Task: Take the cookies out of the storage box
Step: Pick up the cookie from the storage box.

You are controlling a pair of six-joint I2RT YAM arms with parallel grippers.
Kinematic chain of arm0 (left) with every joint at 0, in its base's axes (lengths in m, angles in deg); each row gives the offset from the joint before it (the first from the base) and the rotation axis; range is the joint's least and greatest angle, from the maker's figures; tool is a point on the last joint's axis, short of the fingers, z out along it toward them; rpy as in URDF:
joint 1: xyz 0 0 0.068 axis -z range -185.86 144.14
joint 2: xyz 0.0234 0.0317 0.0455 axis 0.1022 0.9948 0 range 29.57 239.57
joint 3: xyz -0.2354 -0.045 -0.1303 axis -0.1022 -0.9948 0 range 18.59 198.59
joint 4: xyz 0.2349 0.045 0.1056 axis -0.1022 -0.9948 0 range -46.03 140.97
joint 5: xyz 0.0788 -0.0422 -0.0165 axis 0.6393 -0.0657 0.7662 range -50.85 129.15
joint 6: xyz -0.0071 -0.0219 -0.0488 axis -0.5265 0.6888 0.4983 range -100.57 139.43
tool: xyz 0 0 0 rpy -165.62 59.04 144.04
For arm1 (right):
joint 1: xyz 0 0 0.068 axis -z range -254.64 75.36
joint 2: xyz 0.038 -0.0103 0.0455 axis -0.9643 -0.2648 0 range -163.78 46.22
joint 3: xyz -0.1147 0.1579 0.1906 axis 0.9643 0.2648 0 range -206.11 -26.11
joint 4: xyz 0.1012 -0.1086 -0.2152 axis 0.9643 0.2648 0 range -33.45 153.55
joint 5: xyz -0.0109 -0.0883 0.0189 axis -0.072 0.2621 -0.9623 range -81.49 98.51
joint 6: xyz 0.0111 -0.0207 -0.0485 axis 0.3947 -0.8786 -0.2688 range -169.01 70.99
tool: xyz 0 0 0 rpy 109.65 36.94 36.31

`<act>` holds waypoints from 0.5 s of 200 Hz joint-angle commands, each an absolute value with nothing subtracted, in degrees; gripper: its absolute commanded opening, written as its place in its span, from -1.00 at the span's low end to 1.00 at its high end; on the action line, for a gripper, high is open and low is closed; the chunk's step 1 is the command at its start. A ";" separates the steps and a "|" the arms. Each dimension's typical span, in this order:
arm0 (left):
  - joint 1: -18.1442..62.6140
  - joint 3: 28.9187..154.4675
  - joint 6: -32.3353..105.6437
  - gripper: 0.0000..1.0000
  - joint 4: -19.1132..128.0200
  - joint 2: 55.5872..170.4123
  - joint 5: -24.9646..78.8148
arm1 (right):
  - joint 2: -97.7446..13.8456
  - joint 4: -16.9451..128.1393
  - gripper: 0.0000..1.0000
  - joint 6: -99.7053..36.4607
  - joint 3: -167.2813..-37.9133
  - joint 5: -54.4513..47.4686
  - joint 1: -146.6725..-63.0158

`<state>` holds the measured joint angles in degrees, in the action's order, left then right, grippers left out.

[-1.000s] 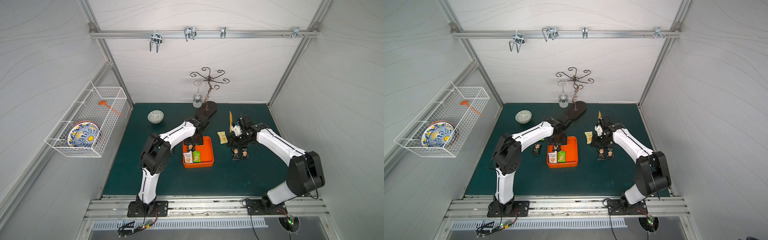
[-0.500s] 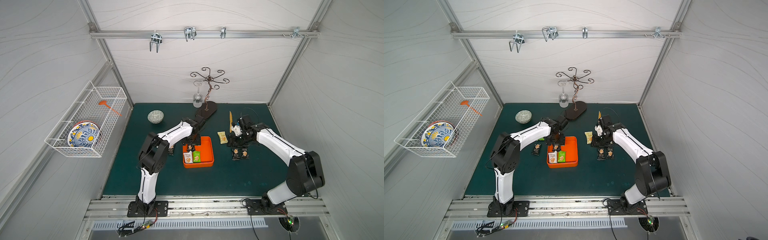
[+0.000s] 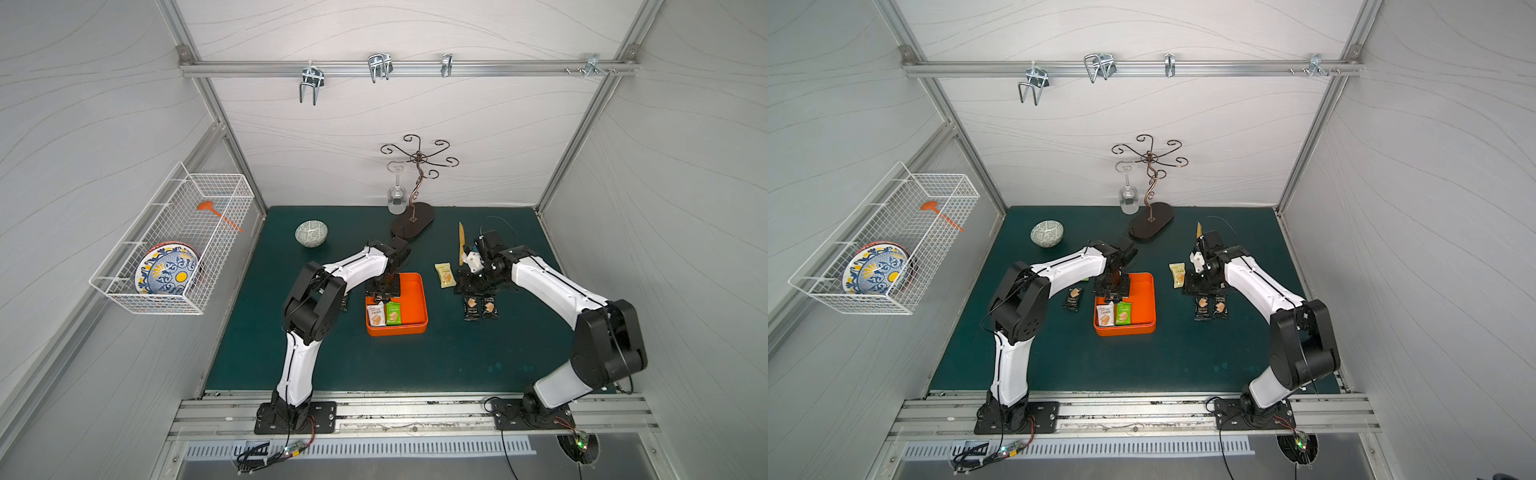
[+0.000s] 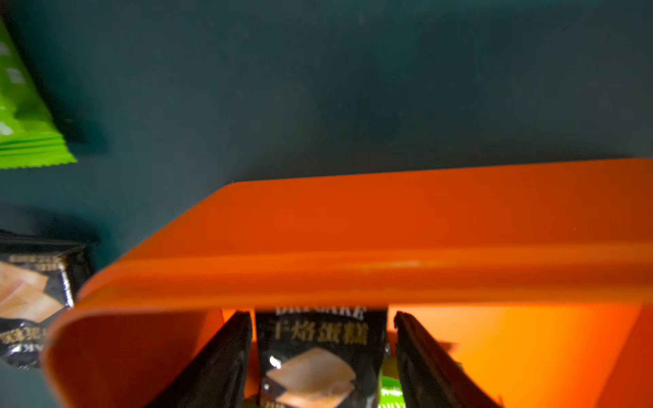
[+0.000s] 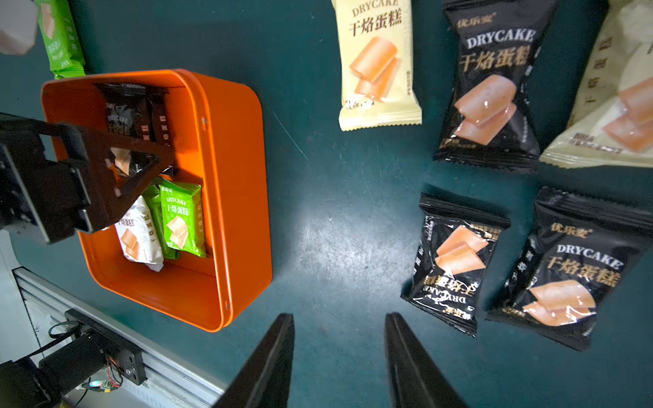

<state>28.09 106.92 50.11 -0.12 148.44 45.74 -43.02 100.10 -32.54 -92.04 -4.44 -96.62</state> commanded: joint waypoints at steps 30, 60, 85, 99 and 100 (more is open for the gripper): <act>27.75 106.65 49.36 0.23 0.61 148.58 46.04 | -44.48 101.55 -0.07 -33.47 -92.99 -4.32 -96.26; 27.80 106.75 49.49 0.12 0.61 148.32 46.17 | -44.58 101.46 -0.07 -33.48 -92.90 -4.38 -96.26; 27.80 107.12 49.65 0.00 0.35 148.31 46.25 | -44.66 101.46 -0.07 -33.50 -92.90 -4.50 -96.26; 27.80 107.21 49.65 -0.08 0.26 148.14 46.29 | -44.68 101.46 -0.07 -33.46 -92.90 -4.50 -96.26; 27.80 107.20 49.66 -0.09 0.26 148.14 46.33 | -44.67 101.46 -0.07 -33.50 -92.95 -4.50 -96.26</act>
